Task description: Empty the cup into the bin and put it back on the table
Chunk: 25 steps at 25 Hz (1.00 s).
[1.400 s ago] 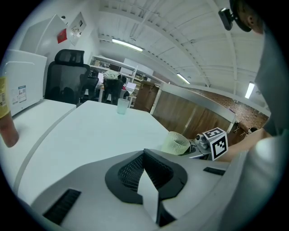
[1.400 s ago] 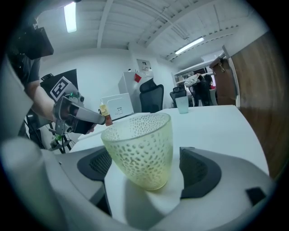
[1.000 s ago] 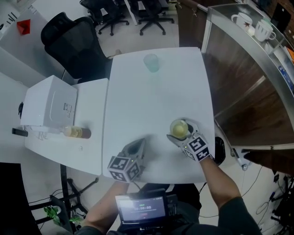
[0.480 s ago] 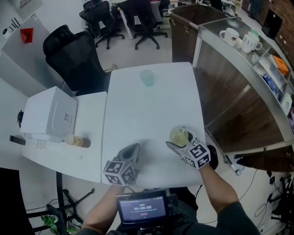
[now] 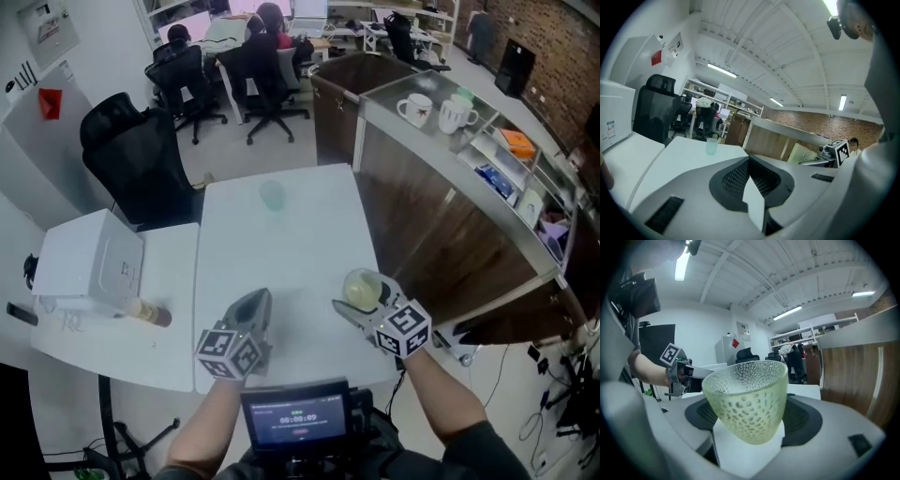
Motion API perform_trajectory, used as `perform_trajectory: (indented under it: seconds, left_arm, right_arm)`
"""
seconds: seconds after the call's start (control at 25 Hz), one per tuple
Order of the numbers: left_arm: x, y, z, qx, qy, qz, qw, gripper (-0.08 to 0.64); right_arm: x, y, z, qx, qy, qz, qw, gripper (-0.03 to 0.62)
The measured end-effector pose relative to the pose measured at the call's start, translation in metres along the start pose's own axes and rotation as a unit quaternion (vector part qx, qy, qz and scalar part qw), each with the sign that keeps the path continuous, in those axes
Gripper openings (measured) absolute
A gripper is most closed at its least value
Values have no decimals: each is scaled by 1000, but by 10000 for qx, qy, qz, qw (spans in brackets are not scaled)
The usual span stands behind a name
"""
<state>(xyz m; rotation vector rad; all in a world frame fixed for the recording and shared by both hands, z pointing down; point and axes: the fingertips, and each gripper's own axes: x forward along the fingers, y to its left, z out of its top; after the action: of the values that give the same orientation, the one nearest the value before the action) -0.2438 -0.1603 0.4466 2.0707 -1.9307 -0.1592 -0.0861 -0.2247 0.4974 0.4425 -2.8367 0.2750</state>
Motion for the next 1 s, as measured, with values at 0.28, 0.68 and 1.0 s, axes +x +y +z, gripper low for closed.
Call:
perform_trajectory:
  seconds: [0.28, 0.68, 1.0]
  left_arm:
    - [4, -39, 24, 72, -337, -394, 9986, 0]
    - [24, -93, 19, 167, -221, -967, 9949, 2]
    - [53, -136, -3, 153, 27, -1437, 9895, 0]
  right_arm:
    - [-59, 7, 35, 1, -256, -90, 9996, 393]
    - [-141, -32, 18, 189, -159, -1055, 9941, 393]
    - [-223, -89, -29, 470, 203, -2058, 9772, 393]
